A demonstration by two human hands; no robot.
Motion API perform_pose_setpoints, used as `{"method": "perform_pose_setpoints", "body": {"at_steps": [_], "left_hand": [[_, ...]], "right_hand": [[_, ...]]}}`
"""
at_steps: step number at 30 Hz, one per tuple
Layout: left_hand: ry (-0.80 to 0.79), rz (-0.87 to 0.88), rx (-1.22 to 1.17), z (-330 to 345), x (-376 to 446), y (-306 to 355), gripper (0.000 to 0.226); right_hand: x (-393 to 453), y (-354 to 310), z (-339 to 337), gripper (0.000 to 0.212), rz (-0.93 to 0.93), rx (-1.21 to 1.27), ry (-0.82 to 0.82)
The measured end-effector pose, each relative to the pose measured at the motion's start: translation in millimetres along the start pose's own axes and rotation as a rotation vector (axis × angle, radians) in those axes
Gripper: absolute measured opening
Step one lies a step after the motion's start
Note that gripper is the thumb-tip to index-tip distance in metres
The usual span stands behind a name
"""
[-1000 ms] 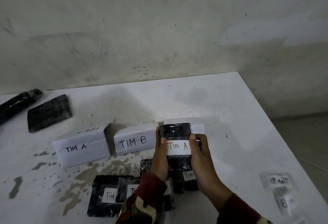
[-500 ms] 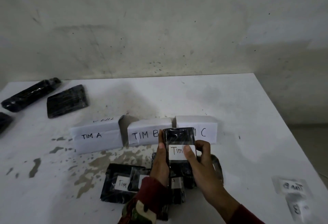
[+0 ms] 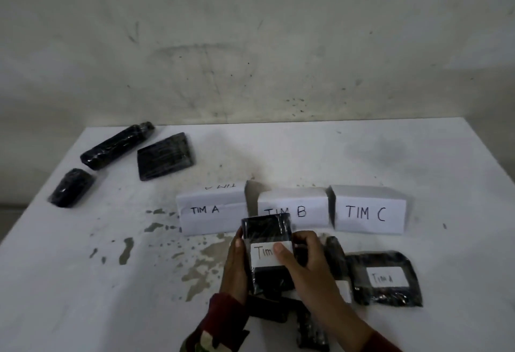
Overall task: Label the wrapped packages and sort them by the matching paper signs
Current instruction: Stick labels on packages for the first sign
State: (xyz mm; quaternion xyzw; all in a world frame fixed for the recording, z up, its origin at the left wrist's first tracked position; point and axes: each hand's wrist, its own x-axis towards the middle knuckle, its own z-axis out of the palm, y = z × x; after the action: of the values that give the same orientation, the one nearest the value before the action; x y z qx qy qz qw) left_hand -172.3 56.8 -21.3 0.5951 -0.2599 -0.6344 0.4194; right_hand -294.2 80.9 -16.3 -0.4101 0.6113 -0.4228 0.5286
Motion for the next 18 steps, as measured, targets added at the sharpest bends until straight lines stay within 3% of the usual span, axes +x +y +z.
{"method": "perform_pose_setpoints", "body": {"at_steps": [2,6,14,18], "left_hand": [[0.077,0.051,-0.007,-34,0,-4,0.060],[0.061,0.105,0.197,-72,13,8,0.060],[0.094,0.066,0.371,-140,33,15,0.016],[0.012,0.042,0.500,-154,37,15,0.013]], "right_hand": [[-1,-1,24,0.021,0.007,-0.015,-0.024],[-2,-3,72,0.022,0.057,0.014,-0.045],[5,9,136,0.022,0.114,-0.197,0.061],[6,14,150,0.020,0.168,-0.254,0.176]]}}
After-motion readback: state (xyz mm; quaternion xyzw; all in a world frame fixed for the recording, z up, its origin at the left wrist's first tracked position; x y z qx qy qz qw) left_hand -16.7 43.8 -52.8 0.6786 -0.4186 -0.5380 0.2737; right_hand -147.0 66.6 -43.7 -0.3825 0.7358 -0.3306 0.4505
